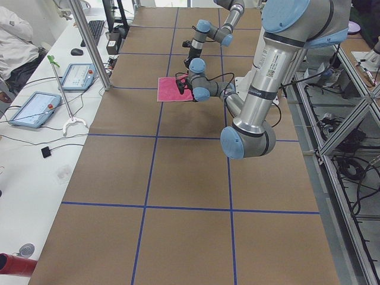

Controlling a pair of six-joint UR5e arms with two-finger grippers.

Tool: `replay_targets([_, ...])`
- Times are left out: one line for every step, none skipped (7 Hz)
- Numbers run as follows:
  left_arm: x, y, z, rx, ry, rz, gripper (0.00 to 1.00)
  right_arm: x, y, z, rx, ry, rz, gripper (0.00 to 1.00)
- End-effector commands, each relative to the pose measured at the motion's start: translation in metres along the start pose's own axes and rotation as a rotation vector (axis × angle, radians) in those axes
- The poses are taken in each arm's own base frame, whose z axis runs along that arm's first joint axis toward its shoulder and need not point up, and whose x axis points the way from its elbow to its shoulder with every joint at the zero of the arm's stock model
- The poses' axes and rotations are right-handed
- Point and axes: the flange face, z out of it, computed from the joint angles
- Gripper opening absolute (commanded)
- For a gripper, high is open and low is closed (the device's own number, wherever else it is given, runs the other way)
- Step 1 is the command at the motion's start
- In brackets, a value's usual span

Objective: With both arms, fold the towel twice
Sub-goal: 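Grasp the towel corners nearest the robot with both grippers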

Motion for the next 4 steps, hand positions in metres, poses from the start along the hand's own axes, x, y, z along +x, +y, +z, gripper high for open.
replay_targets([0.0016,0.0006,0.0052,0.032,0.008,-0.071,1.0,-0.0038,-0.0051,-0.0027,0.005,-0.007,0.007,0.0])
replay_targets([0.0018,0.0001,0.0069,0.057,0.019,-0.1,1.0,-0.005,-0.009,-0.0034,0.01,-0.01,0.039,0.0])
replay_targets([0.0029,0.0013,0.0078,0.069,0.026,-0.128,1.0,-0.0086,-0.0132,-0.0055,0.013,-0.017,0.117,0.0])
replay_targets([0.0094,0.0067,0.0133,0.084,0.035,-0.138,0.99,-0.0116,-0.0148,-0.007,0.015,-0.023,0.125,0.0])
